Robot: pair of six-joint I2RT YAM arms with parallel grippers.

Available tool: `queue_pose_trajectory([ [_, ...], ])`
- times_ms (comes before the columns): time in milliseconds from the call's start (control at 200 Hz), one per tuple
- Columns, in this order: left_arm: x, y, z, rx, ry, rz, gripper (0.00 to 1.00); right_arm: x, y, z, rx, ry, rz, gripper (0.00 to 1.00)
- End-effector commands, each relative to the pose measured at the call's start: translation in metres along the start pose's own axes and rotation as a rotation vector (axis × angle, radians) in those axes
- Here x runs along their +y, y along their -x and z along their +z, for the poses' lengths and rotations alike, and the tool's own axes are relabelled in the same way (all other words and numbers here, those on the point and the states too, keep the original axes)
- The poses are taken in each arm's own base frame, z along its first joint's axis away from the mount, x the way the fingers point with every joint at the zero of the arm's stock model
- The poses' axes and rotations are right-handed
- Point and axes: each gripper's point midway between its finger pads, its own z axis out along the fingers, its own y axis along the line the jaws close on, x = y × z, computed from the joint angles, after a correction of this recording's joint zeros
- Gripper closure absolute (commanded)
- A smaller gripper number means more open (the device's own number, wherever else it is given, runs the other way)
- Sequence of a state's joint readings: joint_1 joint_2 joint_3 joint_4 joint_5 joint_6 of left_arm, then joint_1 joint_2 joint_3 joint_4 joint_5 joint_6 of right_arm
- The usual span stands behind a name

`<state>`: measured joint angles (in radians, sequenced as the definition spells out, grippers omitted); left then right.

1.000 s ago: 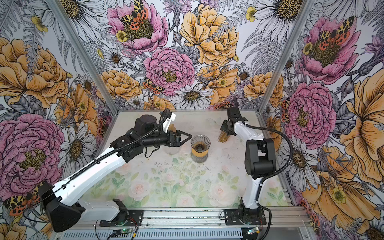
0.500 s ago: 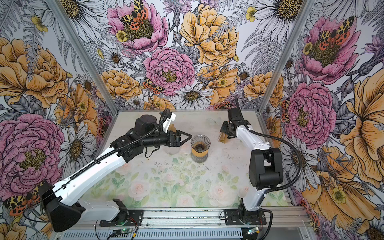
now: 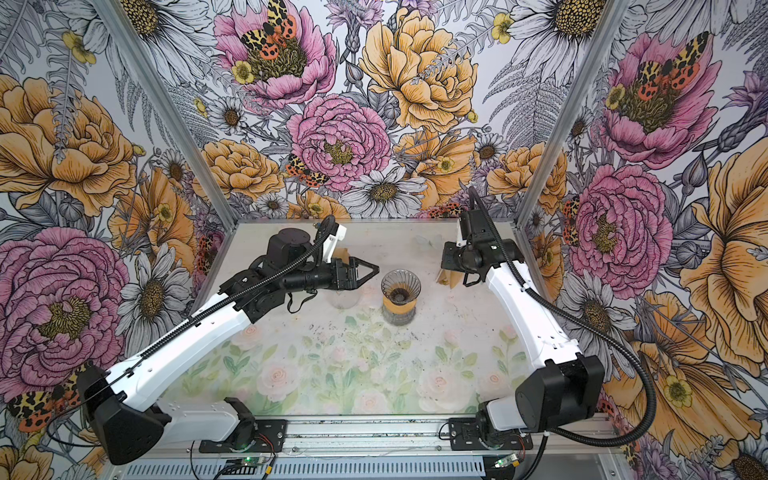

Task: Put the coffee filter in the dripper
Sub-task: 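Pull the paper filter out of the holder with the right gripper, then carry the paper filter over the glass dripper with the right gripper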

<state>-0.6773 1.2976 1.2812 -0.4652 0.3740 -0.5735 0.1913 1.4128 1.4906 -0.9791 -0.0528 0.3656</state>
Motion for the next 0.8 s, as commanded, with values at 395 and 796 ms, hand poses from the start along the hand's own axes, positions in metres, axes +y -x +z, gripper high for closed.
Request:
queue_pose_trajectory([
  [395,0.001,0.003,-0.013,-0.034,-0.009,-0.007,0.01,0.085,-0.035,-0.062,0.233,0.248,-0.201,1.0],
  [796,0.004,0.004,-0.023,-0.053,-0.005,-0.013,0.01,0.118,-0.045,-0.019,0.35,0.143,-0.243,1.0],
])
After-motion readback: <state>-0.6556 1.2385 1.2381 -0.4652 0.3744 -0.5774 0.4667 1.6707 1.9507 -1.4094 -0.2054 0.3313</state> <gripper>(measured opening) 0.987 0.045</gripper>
